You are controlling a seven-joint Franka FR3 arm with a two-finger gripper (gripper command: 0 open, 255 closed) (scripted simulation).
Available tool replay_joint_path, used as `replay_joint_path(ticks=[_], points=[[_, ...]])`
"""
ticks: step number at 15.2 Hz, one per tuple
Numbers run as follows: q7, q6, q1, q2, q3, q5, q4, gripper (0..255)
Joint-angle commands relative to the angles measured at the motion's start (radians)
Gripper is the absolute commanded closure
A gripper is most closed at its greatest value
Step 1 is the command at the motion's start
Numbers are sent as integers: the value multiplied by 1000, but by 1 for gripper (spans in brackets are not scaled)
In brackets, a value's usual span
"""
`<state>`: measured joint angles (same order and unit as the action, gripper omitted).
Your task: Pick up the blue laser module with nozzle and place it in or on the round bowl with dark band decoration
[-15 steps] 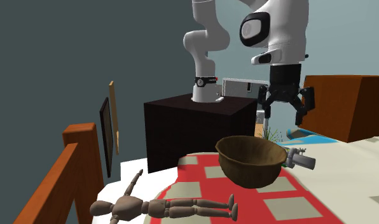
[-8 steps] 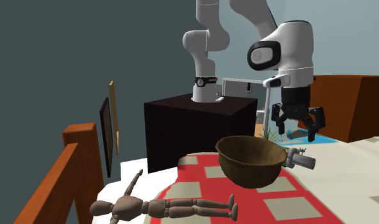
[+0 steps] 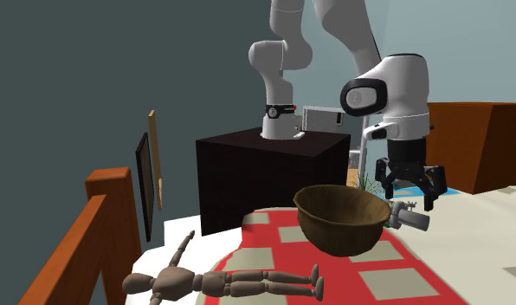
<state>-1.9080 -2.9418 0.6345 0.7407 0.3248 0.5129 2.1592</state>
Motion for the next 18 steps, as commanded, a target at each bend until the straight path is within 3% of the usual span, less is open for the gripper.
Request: replay_joint_path(ticks=[1, 9, 10, 18], points=[[-7, -15, 20, 35, -21, 8, -24, 0], [-7, -15, 20, 35, -21, 8, -24, 0], [-7, -15, 20, 35, -21, 8, -24, 255], [-6, -15, 20, 35, -21, 8, -24, 255]])
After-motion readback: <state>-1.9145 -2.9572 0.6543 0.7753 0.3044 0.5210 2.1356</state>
